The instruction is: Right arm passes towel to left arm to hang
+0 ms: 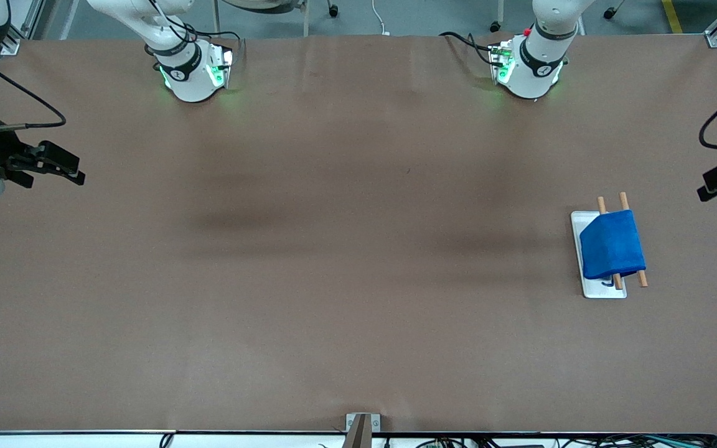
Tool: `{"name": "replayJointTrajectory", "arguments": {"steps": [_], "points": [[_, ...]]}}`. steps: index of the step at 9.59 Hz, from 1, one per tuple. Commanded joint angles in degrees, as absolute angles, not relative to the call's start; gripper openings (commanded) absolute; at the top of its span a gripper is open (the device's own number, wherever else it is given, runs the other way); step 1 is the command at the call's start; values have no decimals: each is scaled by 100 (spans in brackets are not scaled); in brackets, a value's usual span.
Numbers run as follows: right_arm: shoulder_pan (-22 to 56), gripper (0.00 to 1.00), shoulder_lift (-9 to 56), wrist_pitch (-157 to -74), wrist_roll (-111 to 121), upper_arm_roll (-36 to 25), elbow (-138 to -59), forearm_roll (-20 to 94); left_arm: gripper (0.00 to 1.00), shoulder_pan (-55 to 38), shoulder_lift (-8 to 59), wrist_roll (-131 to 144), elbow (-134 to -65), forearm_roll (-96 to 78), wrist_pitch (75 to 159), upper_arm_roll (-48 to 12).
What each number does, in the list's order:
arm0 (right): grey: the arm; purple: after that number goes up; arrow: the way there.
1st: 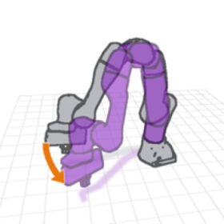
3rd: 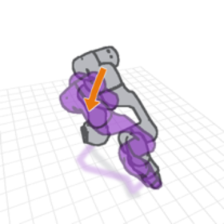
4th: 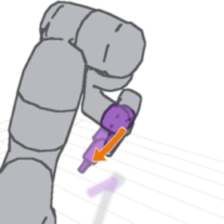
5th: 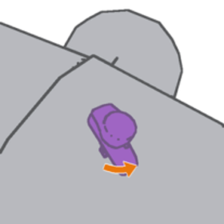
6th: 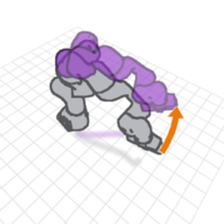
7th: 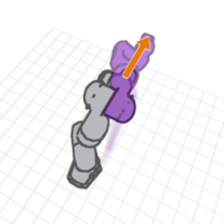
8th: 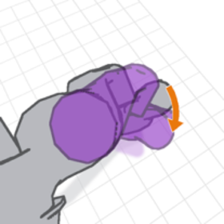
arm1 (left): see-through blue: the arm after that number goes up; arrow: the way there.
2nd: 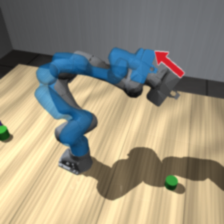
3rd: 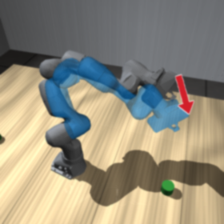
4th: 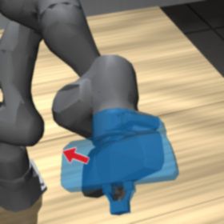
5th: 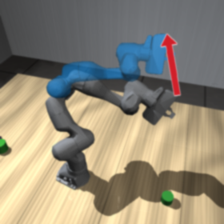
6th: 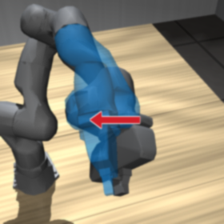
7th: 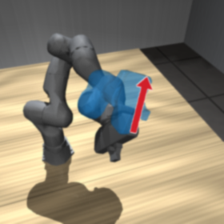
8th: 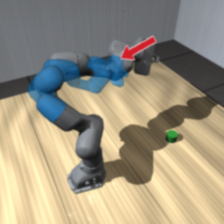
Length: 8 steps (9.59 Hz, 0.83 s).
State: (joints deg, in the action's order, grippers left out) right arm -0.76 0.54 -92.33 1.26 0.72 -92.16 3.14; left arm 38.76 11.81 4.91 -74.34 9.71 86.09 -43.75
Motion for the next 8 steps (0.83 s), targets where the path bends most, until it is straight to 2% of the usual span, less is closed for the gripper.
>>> {"name": "replayJointTrajectory", "arguments": {"steps": [1,2,5,6,8], "points": [[-114,100,26,-9211,88,105,-9229,246,100,3833,1073,571,-7751,609,8613,-4404],[-114,100,26,-9211,88,105,-9229,255,100,3440,942,571,-7830,485,8605,-3986],[-114,100,26,-9220,88,105,-9229,255,100,1509,20,458,-8602,55,8596,-1879],[-114,100,26,-9211,88,105,-9229,255,100,981,-217,448,-8874,-8,8596,-1367],[-114,100,26,-9211,88,105,-9246,255,100,415,-692,518,-9506,-9,8648,-1012]]}}
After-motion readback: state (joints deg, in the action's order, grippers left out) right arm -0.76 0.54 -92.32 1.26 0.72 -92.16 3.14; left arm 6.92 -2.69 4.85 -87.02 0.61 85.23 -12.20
